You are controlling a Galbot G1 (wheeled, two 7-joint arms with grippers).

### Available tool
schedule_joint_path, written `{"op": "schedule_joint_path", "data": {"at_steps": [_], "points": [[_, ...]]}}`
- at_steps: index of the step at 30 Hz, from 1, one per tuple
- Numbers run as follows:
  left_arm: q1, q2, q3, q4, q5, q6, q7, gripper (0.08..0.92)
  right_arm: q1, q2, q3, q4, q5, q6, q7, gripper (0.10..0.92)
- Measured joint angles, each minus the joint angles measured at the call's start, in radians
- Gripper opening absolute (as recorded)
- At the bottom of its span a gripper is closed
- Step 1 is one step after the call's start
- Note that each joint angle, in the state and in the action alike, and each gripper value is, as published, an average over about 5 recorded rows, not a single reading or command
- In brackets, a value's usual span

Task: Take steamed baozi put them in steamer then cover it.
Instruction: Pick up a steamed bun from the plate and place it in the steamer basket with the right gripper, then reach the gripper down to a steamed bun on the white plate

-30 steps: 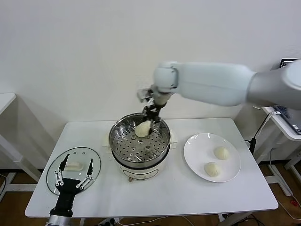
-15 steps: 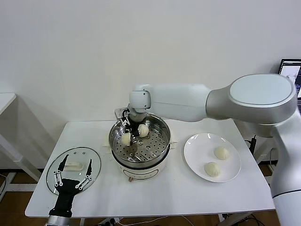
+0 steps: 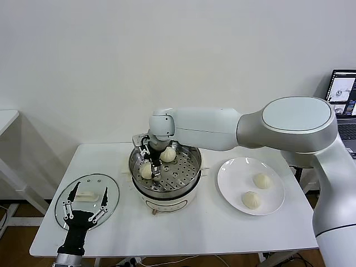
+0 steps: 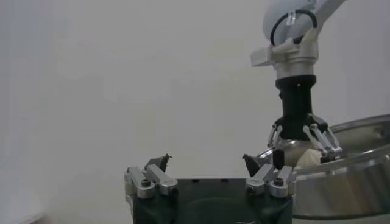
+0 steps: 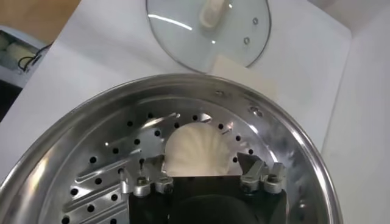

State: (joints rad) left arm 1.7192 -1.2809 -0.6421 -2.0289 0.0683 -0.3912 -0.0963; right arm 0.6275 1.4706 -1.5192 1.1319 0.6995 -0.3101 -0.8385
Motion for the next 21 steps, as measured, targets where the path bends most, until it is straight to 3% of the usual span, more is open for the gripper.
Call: {"op": "schedule_joint_path", "data": {"at_steps": [10,21], "points": [[-0.001,0.001,0.006,-0.004,0.002,0.001,0.002,0.823,0.129,-0.27,0.003,0.177,-0.034,0.032,-0.11,0.823],[0.007,0.003,0.014,-0.01,0.014,0.001,0.005,0.823,0.133,-0.622,-0.037,0.212,-0.202,0.132,-0.265,0.823]]}}
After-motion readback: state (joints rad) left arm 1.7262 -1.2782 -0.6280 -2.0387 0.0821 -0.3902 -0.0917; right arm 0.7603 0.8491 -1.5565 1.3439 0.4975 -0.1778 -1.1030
